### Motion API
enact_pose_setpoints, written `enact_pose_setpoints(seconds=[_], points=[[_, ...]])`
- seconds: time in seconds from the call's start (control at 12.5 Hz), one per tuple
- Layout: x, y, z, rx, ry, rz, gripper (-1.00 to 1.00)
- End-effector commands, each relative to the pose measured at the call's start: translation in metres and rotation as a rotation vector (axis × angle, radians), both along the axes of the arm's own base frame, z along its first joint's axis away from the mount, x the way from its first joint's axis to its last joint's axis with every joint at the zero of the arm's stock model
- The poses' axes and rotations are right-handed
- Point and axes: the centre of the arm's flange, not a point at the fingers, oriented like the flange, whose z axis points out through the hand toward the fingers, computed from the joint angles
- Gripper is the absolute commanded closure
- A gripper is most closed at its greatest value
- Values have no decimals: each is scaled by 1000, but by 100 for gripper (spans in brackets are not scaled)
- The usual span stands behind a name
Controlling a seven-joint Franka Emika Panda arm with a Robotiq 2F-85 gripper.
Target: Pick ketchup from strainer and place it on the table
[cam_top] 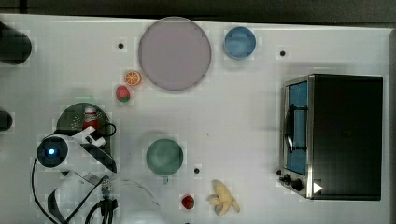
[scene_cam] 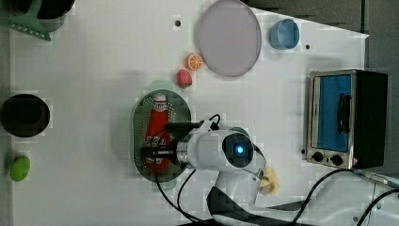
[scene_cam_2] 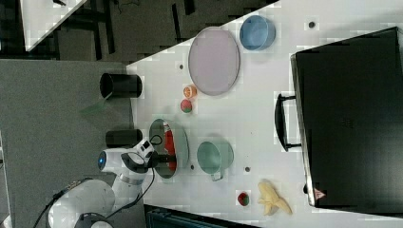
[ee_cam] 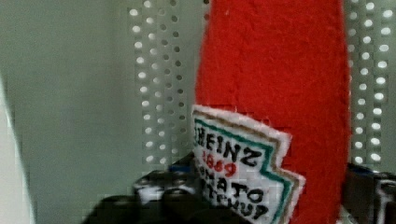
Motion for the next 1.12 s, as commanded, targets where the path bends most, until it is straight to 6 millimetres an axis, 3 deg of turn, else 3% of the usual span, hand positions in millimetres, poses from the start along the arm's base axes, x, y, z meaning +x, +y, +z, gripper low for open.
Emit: enact_pose_setpoints(seconds=[0.08,0.24,0.4,0.8,1.12], points=[[3,16,25,10,-47,-34,-21],[6,18,36,5,-66,-28,-19],[13,19,64,-6,-120,-25,-19],[13,26,161,-59,-116,-164,-19],[46,10,232,-50,-82,-327,-19]])
